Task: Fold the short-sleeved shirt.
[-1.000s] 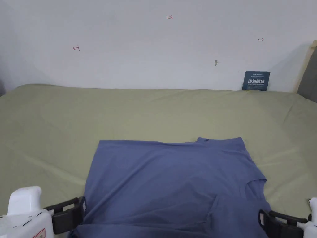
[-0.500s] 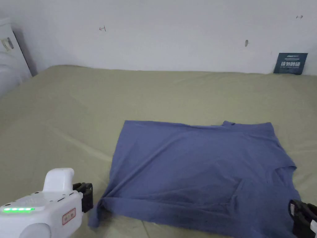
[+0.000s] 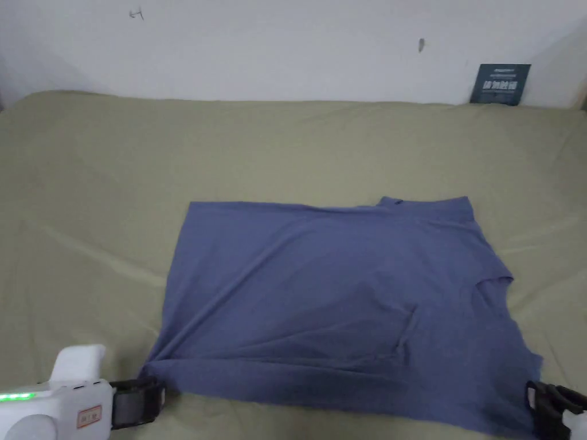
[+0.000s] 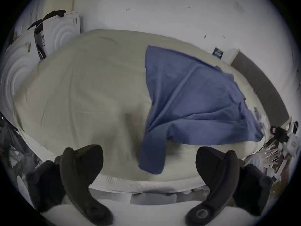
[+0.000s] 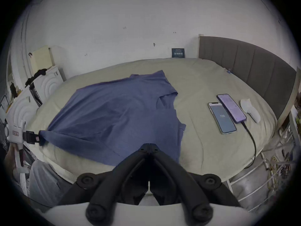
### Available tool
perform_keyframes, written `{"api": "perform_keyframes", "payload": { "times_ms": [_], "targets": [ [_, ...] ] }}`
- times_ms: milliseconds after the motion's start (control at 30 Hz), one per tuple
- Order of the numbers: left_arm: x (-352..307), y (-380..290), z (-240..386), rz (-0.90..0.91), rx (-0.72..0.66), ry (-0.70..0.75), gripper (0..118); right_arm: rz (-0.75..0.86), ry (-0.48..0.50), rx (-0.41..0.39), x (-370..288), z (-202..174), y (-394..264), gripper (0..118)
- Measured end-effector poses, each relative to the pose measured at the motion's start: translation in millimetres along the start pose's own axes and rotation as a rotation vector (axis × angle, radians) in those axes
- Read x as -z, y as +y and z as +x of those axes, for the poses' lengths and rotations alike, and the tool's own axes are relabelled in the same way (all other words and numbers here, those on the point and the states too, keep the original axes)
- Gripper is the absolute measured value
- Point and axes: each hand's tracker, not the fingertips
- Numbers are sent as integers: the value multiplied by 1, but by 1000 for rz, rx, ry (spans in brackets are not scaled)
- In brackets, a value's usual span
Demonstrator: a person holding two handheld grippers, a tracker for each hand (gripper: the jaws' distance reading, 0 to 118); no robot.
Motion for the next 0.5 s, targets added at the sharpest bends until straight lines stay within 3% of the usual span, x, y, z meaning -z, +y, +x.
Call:
{"api": "perform_keyframes", "payload": {
  "times_ms": [33,100,133,233,267,300,333,433,500],
  "targets": [
    [-8,2,8,2,-5,-5,97,-34,-23,-13,4,3,1,2],
    [-25,7,26,1,-12,-13,33,-76,-50,-5,11,10,3,2],
    [15,4,-7,-12,5,-23,0,-108,-68,-2,13,14,4,2],
    [11,1,9,-25,111,8,1,-131,-57,-53,21,26,10,6],
    [12,2,6,-21,96,2,1,-152,-45,-69,23,30,12,40],
    [10,3,7,-21,92,7,1,-167,-27,-66,26,34,13,83],
    [9,4,8,-21,87,13,1,-205,4,-60,32,38,12,112],
    [5,7,5,-18,55,0,1,-268,47,-64,49,45,1,116],
    [3,9,8,-19,66,14,1,-338,45,-84,63,48,-7,109]
  ]
}}
